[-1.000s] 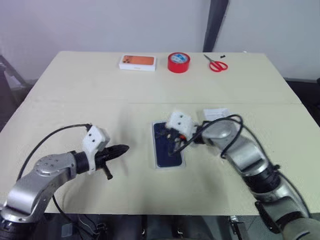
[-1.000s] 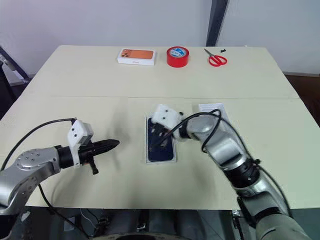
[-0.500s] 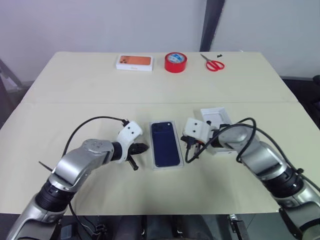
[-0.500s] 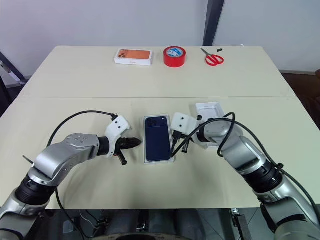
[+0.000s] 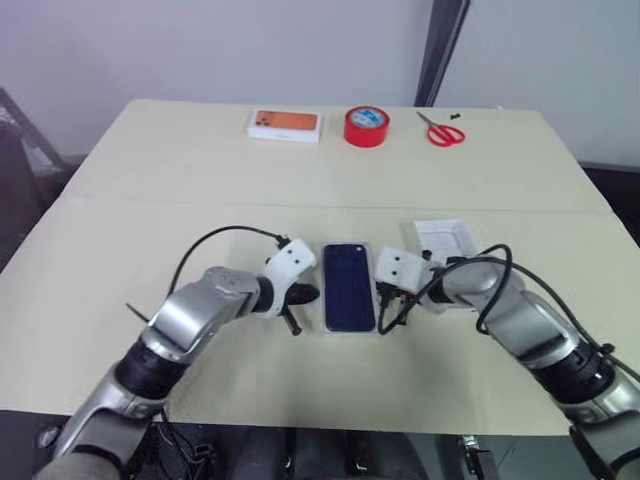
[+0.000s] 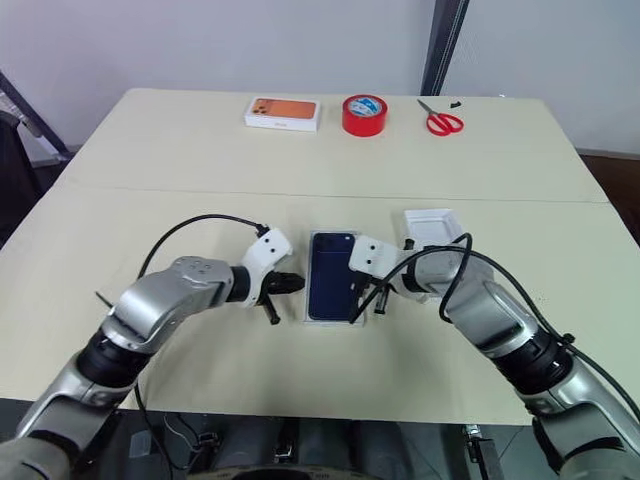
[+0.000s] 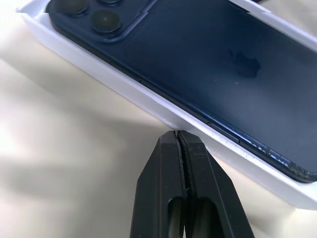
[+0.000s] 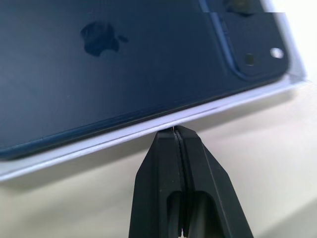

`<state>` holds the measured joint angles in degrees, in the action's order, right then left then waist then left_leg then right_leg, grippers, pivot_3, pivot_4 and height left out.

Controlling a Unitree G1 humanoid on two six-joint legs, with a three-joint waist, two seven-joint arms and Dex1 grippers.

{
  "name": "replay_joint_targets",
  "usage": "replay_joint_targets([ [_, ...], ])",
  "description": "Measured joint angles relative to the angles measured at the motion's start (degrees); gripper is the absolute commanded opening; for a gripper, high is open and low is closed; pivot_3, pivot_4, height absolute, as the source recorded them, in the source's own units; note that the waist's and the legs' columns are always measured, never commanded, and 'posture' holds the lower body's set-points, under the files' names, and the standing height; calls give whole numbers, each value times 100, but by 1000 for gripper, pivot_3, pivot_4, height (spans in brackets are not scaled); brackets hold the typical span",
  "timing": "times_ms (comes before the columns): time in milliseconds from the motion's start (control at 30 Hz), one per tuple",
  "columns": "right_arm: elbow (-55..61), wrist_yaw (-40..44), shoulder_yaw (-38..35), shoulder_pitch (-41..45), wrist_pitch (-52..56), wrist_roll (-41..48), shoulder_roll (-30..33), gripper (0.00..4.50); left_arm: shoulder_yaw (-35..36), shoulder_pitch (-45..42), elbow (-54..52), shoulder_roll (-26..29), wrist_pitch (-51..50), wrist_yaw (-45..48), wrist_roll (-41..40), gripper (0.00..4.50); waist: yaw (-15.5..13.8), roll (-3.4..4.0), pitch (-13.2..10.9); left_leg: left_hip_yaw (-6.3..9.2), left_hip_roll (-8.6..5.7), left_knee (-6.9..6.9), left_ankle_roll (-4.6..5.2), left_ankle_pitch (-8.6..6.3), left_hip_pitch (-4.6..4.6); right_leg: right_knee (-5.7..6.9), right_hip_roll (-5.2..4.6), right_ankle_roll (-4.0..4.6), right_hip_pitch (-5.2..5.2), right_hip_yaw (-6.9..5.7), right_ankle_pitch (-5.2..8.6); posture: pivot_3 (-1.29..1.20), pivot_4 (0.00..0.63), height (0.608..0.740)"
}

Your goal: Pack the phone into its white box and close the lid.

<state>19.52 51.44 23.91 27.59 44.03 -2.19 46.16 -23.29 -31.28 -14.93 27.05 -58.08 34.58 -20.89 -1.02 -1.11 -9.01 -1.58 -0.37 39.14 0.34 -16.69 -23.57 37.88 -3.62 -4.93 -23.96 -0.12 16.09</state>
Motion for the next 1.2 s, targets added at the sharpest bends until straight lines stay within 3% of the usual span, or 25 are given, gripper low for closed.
replay_joint_targets([
  [367, 199, 119, -799, -632, 79, 15, 764, 0, -794, -628, 922, -916, 474, 676, 389, 83, 32, 3, 0, -2, -3, 3, 12, -7, 3, -31, -3, -1, 21, 2, 0, 0, 150, 725],
  [1033, 504, 440, -1155, -1121, 175, 246, 1162, 0, -612, -670, 1374, -1243, 718, 776, 663, 83, 31, 5, 1, 2, -1, 4, 15, -9, 12, -40, -3, -1, 34, 1, -1, 0, 150, 725],
  [1200, 509, 737, -1682, -1170, 274, 718, 1335, 2428, -504, -641, 1054, -1114, 695, 868, 637, 0, 36, 6, 0, 2, 2, 4, 15, -9, 13, -40, -3, -1, 34, 2, -1, 0, 150, 725],
])
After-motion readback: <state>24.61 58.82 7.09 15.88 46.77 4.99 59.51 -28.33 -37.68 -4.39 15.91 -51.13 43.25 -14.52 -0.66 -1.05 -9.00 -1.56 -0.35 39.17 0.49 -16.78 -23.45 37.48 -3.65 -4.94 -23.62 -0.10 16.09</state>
